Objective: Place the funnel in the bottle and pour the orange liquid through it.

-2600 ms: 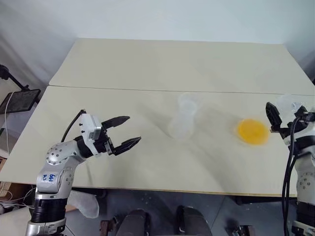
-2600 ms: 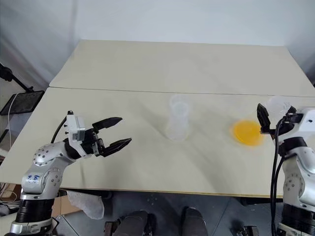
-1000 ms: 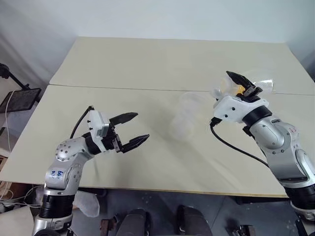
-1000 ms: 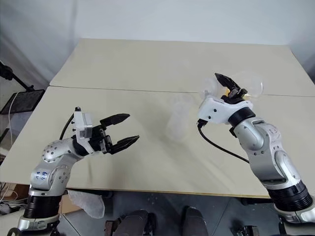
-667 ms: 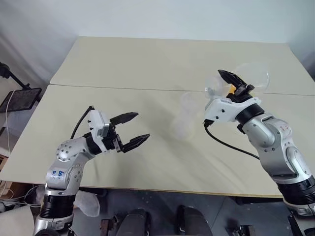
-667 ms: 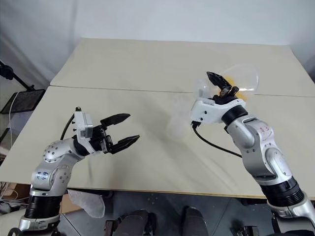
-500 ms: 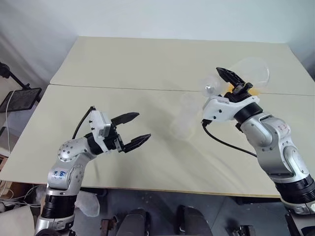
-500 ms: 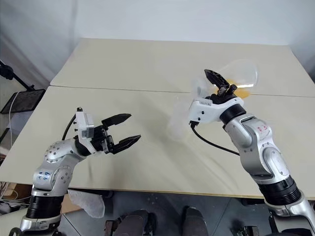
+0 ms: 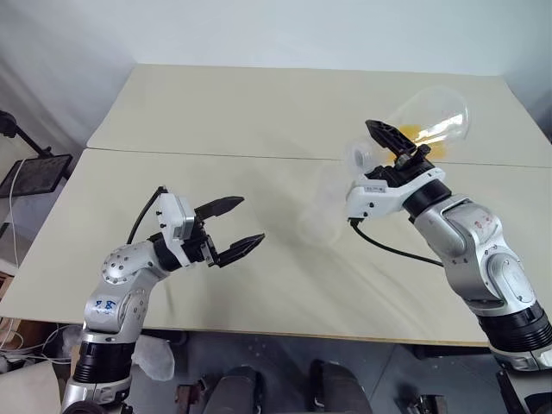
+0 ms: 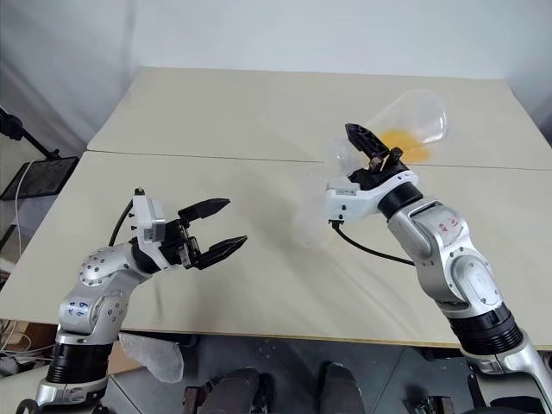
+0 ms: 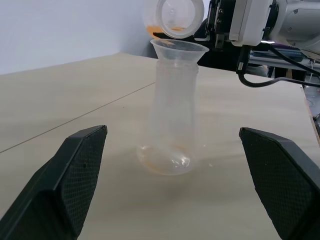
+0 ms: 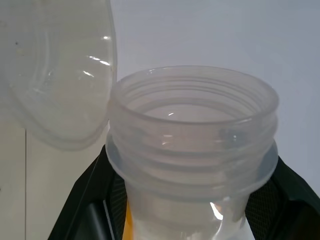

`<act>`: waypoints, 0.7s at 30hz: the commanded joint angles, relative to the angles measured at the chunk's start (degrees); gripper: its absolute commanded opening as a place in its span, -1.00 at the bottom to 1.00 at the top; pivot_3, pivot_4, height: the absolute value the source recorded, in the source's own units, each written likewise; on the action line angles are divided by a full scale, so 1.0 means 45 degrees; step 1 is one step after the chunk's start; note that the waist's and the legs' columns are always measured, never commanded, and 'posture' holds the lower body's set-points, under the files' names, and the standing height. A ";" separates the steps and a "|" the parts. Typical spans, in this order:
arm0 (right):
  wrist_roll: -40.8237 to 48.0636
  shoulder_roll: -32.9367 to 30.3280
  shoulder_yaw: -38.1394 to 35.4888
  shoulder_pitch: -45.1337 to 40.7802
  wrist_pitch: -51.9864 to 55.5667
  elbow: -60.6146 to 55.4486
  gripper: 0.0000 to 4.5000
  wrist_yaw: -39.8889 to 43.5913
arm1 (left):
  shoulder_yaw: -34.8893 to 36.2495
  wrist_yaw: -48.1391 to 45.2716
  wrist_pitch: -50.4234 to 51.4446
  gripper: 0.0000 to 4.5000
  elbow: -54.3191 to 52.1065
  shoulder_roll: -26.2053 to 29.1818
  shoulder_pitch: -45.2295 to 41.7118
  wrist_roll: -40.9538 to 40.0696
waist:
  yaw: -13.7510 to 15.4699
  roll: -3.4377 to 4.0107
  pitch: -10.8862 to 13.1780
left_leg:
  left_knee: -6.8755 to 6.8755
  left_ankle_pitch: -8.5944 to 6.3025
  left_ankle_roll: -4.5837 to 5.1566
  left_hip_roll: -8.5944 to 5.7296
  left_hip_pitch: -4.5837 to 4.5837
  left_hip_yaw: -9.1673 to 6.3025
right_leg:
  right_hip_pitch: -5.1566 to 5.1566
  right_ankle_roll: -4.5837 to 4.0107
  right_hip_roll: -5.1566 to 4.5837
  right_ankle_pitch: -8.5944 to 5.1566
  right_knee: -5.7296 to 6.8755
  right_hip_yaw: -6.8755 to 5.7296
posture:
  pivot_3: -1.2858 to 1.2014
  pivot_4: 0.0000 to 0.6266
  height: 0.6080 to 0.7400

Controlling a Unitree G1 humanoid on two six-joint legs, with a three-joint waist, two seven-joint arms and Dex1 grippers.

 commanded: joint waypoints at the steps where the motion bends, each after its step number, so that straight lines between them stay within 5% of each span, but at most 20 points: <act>1: -0.0536 -0.0151 -0.0331 -0.0306 -0.0534 -0.0339 0.12 -0.0456 | 0.0050 0.0044 -0.0222 1.00 -0.0224 -0.0024 0.0016 -0.0113 | -0.0006 0.0000 0.0000 | 0.0000 0.0000 0.0000 0.0000 0.0000 0.0000 | 0.0000 0.0000 0.0000 0.0000 0.0000 -0.0001 | 0.03 -0.52 1.00; 21: -0.1984 -0.0276 -0.0625 -0.0471 -0.1551 0.0133 0.12 -0.1183 | -0.0024 0.0204 -0.0259 1.00 -0.0289 -0.0156 0.0063 -0.0101 | -0.0090 0.0000 0.0000 | -0.0003 0.0004 -0.0007 0.0004 0.0000 -0.0003 | 0.0000 0.0000 0.0003 0.0000 0.0000 0.0002 | 0.03 -0.52 1.00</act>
